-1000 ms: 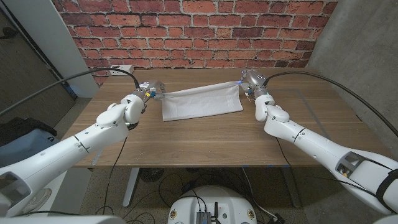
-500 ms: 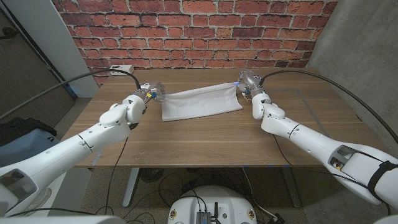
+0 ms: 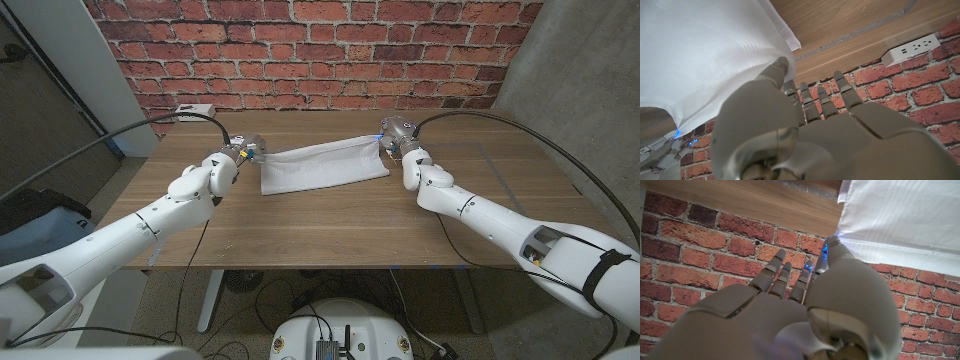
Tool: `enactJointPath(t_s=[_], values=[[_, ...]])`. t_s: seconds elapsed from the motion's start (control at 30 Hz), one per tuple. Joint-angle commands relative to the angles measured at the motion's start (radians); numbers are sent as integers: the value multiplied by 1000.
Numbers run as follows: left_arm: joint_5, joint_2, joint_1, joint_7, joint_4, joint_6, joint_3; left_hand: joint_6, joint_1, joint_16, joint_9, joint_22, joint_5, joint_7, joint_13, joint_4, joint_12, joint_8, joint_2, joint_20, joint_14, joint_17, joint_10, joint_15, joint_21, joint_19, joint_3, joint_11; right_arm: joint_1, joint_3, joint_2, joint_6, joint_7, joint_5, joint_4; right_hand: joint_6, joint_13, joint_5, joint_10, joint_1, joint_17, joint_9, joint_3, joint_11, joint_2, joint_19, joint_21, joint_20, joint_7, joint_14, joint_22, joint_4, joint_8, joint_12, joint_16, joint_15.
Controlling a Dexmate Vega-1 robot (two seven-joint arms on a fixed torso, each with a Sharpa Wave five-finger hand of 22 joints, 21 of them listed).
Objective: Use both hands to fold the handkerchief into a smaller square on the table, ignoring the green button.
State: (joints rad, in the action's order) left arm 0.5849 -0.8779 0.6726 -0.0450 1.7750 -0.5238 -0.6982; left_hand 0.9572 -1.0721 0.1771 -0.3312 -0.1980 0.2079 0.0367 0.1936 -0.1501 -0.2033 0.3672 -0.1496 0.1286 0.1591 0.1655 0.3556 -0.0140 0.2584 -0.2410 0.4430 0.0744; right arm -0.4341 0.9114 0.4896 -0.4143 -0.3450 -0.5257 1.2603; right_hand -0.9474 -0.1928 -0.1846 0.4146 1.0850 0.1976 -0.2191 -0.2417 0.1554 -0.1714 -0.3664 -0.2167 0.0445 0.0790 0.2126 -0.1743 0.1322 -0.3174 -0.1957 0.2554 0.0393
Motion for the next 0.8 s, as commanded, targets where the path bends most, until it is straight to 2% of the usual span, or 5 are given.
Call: enactJointPath(t_s=[0.03,0.33,0.43,0.67,0.8], values=[[18,33,-49,-22,-71,-9,-39,12,6,0,1,-2,7,34,2,5,2,-20,-15,1,-2,2,-13,2,-2,2,0,0,29,21,-12,6,23,13,-41,33,-4,-1,-3,9,5,2,-1,-12,0,-4,5,-5,8,4,-5,-7,17,2,-5,117],[26,47,-69,-16,-103,-17,-55,-199,30,0,34,-5,13,-19,4,12,4,-151,-31,1,-8,2,-54,3,0,8,0,-5,44,28,-14,15,48,30,-56,142,-4,3,-30,-40,5,11,24,-26,12,2,9,-17,28,-4,-5,-31,80,6,-13,103],[19,50,-69,-12,-107,-20,-53,-307,47,4,51,-7,19,-28,6,36,5,-196,-50,5,-15,9,-78,7,0,17,15,-12,45,29,-14,14,48,31,-58,157,-4,2,-31,-46,5,13,26,-28,12,2,9,-19,29,-6,-5,-33,89,5,-14,101],[36,49,-56,28,-88,-43,-53,-464,79,6,72,-10,30,-53,7,83,5,-207,-55,16,-29,16,-111,18,-1,36,57,-21,31,24,2,8,46,35,-25,153,-4,1,-31,-47,6,14,24,-27,4,3,9,-18,27,-5,-5,-35,90,3,-14,101],[10,40,-40,32,-66,-29,-38,-508,119,8,82,-12,27,-59,8,122,4,-199,-48,14,-30,19,-122,18,1,39,59,-19,9,12,22,14,50,45,17,151,-4,1,-27,-52,7,14,22,-33,-5,4,9,-17,24,-4,-5,-40,91,1,-13,100]])
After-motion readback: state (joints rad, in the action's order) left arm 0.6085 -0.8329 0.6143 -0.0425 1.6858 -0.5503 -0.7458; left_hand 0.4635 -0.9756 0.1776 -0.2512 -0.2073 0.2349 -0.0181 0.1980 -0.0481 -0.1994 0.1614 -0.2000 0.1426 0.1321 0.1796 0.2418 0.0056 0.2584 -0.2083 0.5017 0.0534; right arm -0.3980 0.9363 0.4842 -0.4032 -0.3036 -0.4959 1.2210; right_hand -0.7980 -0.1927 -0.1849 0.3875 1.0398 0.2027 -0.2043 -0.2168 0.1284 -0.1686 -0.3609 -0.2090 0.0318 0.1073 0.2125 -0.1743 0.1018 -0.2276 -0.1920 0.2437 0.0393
